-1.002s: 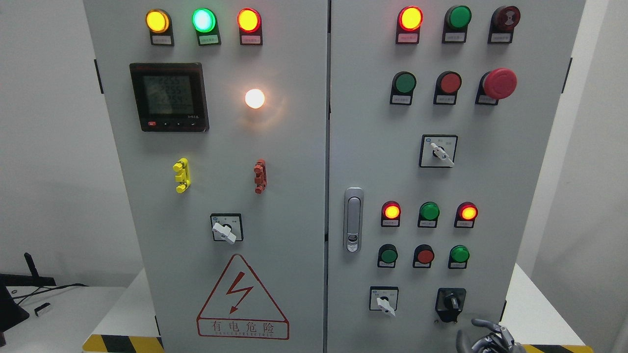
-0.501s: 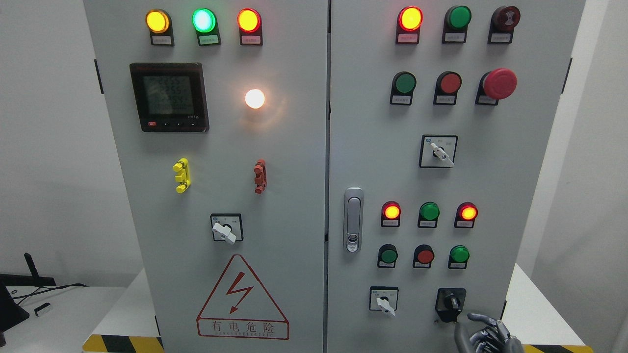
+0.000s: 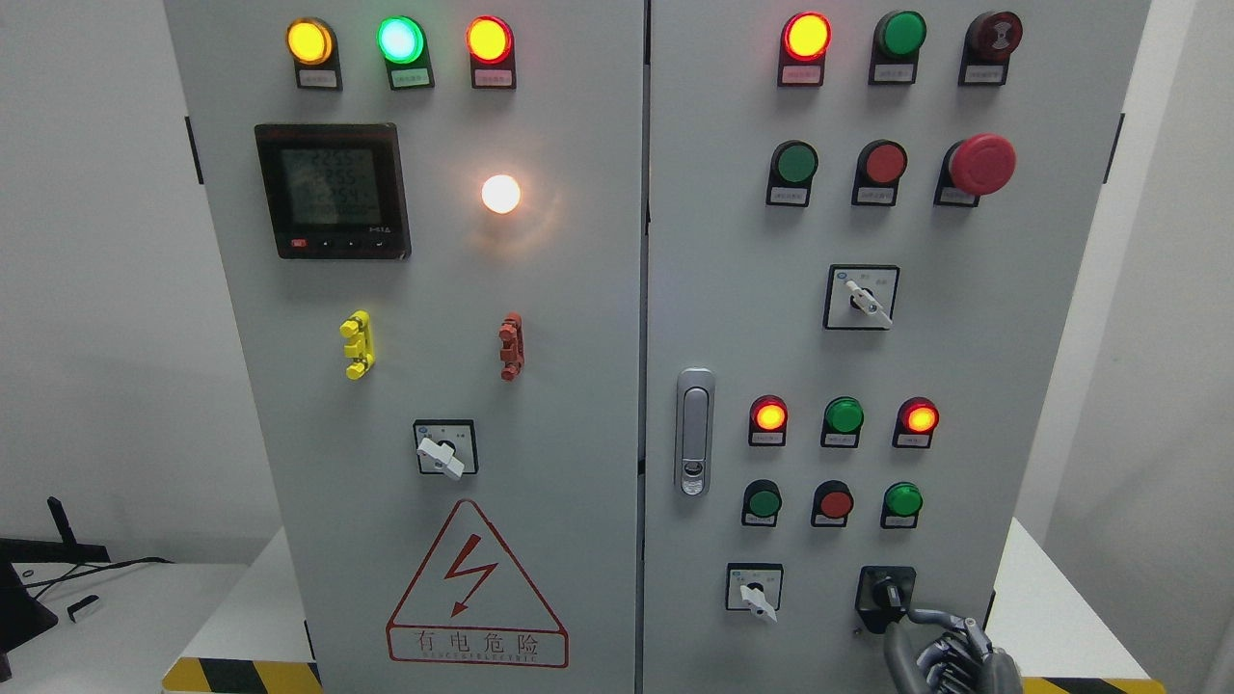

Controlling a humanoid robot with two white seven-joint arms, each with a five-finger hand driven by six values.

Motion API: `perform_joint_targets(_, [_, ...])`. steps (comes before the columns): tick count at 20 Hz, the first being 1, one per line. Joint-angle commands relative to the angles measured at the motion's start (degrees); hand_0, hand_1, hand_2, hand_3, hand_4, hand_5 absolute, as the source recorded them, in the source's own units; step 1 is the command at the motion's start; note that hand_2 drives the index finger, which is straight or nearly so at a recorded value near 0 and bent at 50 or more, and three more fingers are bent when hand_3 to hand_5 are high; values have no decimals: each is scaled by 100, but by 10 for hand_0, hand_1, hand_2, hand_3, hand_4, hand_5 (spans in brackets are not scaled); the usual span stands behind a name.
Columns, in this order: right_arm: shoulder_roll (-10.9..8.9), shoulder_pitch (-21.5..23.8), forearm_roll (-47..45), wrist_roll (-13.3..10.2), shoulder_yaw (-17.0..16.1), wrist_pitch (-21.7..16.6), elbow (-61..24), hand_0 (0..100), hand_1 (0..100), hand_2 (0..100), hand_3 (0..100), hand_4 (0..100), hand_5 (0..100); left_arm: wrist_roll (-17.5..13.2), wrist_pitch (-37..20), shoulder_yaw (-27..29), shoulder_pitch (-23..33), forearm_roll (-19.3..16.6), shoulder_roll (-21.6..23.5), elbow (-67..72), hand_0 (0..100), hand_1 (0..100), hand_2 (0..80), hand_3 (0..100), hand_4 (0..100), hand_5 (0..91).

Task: Trip black knob to open circuit
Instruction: 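Close the right hand's fingers around the black rotary knob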

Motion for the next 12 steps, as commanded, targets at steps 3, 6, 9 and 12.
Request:
perform_joint_targets(3, [-13, -93, 5, 3, 60, 5, 135, 348, 667, 484, 881, 969, 1000, 2, 1, 0, 0, 26, -4, 0, 120, 389, 0, 0, 0, 0])
perform_joint_targets(6, [-13, -93, 22, 3, 69, 5, 135, 351, 670, 485, 882, 970, 1000, 2, 1, 0, 0, 26, -4, 0, 120, 389, 0, 0, 0, 0])
perform_joint_targets(9, [-4, -84, 31, -6, 95, 84, 144, 355, 679, 485, 883, 970, 1000, 2, 1, 0, 0, 26, -4, 0, 120, 389, 0, 0, 0, 0])
perform_joint_targets(12, [-4, -84, 40, -15, 96, 84, 126, 353, 686, 484, 881, 971, 1000, 2, 1, 0, 0, 26, -4, 0, 120, 389, 0, 0, 0, 0])
